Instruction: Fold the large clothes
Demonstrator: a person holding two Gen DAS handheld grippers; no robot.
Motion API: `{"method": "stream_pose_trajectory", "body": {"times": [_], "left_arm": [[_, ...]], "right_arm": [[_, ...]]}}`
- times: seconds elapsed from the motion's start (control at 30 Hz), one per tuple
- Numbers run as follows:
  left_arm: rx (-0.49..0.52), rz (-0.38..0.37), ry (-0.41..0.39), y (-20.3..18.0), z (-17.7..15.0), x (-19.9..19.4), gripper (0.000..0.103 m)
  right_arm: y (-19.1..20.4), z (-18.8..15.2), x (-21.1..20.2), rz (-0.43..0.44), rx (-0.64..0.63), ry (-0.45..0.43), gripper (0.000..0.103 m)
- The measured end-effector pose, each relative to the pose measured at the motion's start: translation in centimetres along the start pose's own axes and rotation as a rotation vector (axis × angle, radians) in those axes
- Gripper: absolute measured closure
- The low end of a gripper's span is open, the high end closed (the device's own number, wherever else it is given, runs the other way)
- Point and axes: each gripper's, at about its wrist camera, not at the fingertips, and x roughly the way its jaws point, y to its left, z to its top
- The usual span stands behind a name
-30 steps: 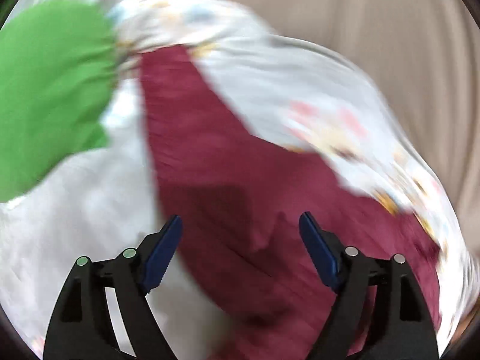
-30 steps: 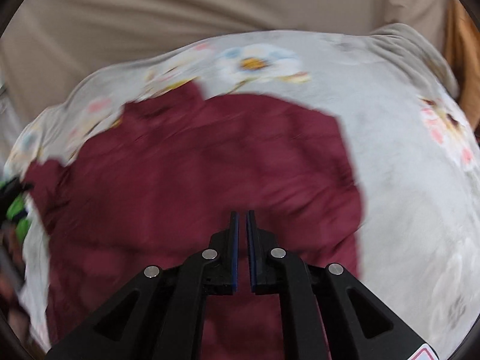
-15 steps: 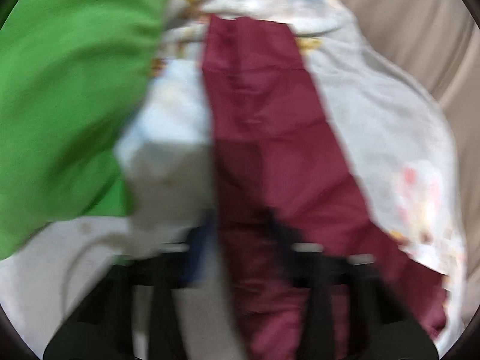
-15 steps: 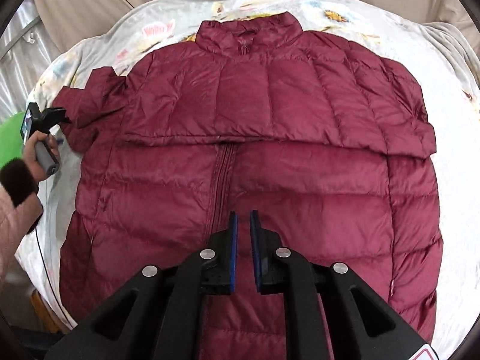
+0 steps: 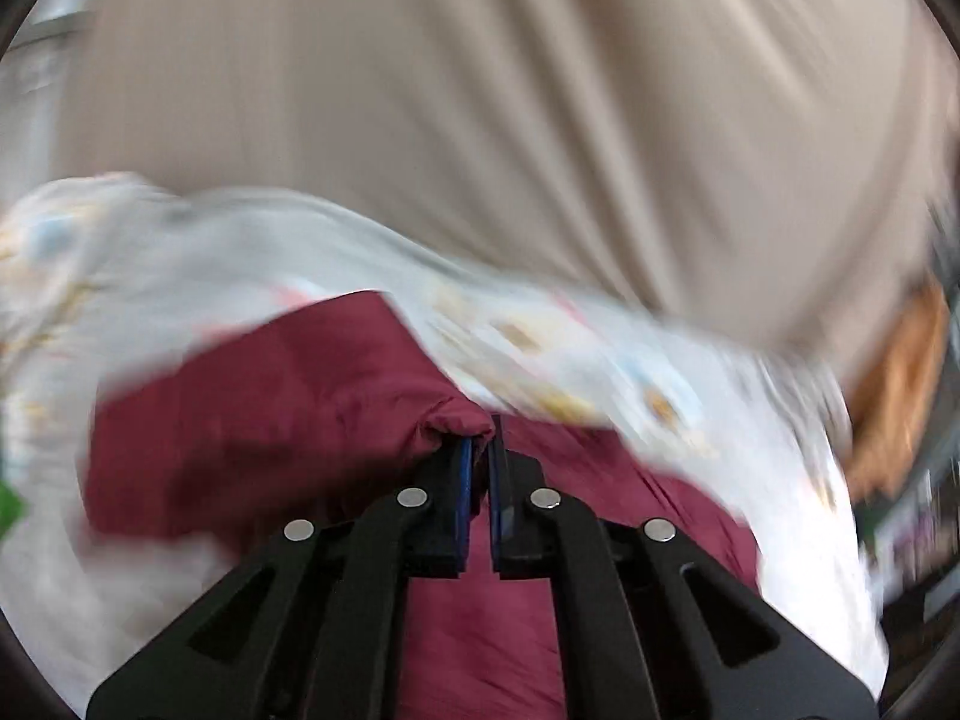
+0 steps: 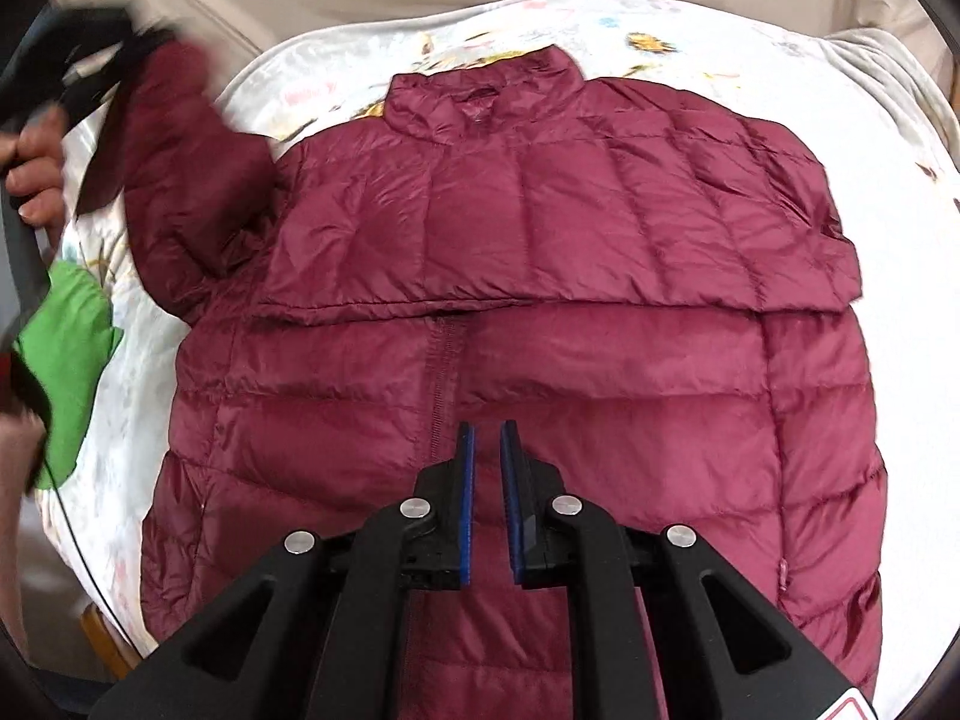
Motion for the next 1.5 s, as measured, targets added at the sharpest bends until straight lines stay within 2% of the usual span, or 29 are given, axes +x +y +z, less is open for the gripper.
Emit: {"method": "stream_pose_trajectory", "body": {"times": [0.03, 0.07, 0.13, 0.2, 0.23, 0.27, 0.33, 0.37, 0.43, 0.53, 0.6, 0.67, 0.77, 0.8, 0.93, 0.97, 1.0, 1.03, 1.13, 1.17, 1.23, 1.27, 1.3, 1.33, 1.37, 1.4, 1.47, 1.5], "left_arm": [[0.053, -0.035, 0.087, -3.5, -2.5, 2.2, 0.095], [0.078, -0.048, 0.142, -5.3, -4.2, 3.7, 0.094], [0.128, -0.035, 0.277, -8.8, -9.1, 6.5, 0.093], [0.111, 0.014, 0.332, -9.6, -12.7, 6.7, 0.093], [0.079, 0.013, 0.338, -9.2, -13.5, 6.2, 0.087], [0.019, 0.009, 0.341, -8.3, -14.1, 5.2, 0.083], [-0.097, 0.006, 0.322, -5.4, -14.4, 3.2, 0.067], [-0.165, 0.026, 0.296, -3.1, -14.2, 2.3, 0.064], [-0.229, 0.073, 0.260, -0.3, -13.8, 0.8, 0.054], [-0.309, 0.180, 0.243, 4.7, -13.1, 0.1, 0.051], [-0.416, 0.219, 0.248, 8.6, -13.0, 0.4, 0.051], [-0.490, 0.262, 0.260, 11.3, -13.3, 1.0, 0.052], [-0.515, 0.321, 0.282, 13.9, -14.1, 2.1, 0.053], [-0.520, 0.317, 0.292, 14.5, -14.4, 2.5, 0.053], [-0.486, 0.327, 0.321, 15.3, -15.0, 3.1, 0.054], [-0.471, 0.332, 0.324, 15.3, -15.1, 3.1, 0.054], [-0.462, 0.336, 0.327, 15.4, -15.0, 2.8, 0.054], [-0.455, 0.340, 0.331, 15.3, -15.1, 2.7, 0.054], [-0.446, 0.337, 0.339, 15.1, -14.9, 2.9, 0.054], [-0.442, 0.335, 0.340, 15.1, -14.9, 3.0, 0.054], [-0.429, 0.337, 0.340, 14.9, -14.9, 3.5, 0.054], [-0.420, 0.343, 0.341, 14.7, -15.0, 3.6, 0.054], [-0.411, 0.349, 0.340, 14.6, -15.1, 3.6, 0.054], [-0.405, 0.353, 0.338, 14.4, -15.1, 3.6, 0.055], [-0.409, 0.350, 0.340, 14.3, -15.0, 3.5, 0.055], [-0.427, 0.333, 0.341, 14.3, -15.0, 3.1, 0.055], [-0.498, 0.272, 0.331, 14.5, -15.0, 1.8, 0.053], [-0.528, 0.249, 0.324, 14.6, -15.1, 1.2, 0.051]], "right_arm": [[-0.8, -0.4, -0.2, -0.007, 0.014, -0.002, 0.086], [-1.6, -0.7, -0.4, -0.015, 0.026, -0.003, 0.084], [-3.3, -1.6, -1.1, -0.050, 0.039, -0.010, 0.081], [-4.9, -2.5, -1.9, -0.098, 0.034, -0.019, 0.081], [-5.9, -3.0, -2.4, -0.122, 0.032, -0.026, 0.079], [-6.6, -3.3, -2.8, -0.135, 0.034, -0.030, 0.078], [-7.7, -3.2, -3.5, -0.150, 0.032, -0.049, 0.078], [-7.9, -2.8, -3.8, -0.150, 0.029, -0.062, 0.077], [-7.7, -1.0, -4.2, -0.127, 0.018, -0.101, 0.071], [-5.6, 2.4, -4.1, -0.071, -0.018, -0.160, 0.062], [-2.5, 5.2, -3.0, -0.043, -0.104, -0.189, 0.057], [0.7, 7.1, -1.7, -0.059, -0.213, -0.222, 0.056], [6.2, 9.6, 1.4, -0.070, -0.388, -0.234, 0.053], [7.5, 10.2, 2.6, -0.080, -0.424, -0.227, 0.053], [11.3, 11.4, 8.8, -0.130, -0.540, -0.131, 0.051], [11.6, 11.4, 9.5, -0.139, -0.558, -0.122, 0.054], [11.5, 11.5, 10.0, -0.145, -0.564, -0.117, 0.071], [10.8, 12.0, 9.6, -0.126, -0.517, -0.122, 0.096], [5.1, 14.2, 6.0, 0.036, -0.169, -0.200, 0.098], [2.0, 14.4, 4.7, 0.090, -0.023, -0.218, 0.098], [-4.6, 12.8, 3.7, 0.158, 0.275, -0.206, 0.098], [-7.5, 11.3, 4.2, 0.141, 0.390, -0.171, 0.098], [-10.1, 9.4, 5.3, 0.061, 0.478, -0.099, 0.087], [-11.6, 8.0, 5.8, -0.003, 0.511, -0.051, 0.087], [-12.6, 6.9, 5.7, -0.007, 0.532, -0.043, 0.088], [-13.3, 5.8, 5.0, 0.024, 0.547, -0.060, 0.088], [-14.4, 4.2, 3.0, 0.053, 0.584, -0.107, 0.069], [-14.7, 3.8, 2.1, 0.056, 0.595, -0.135, 0.055]]}}
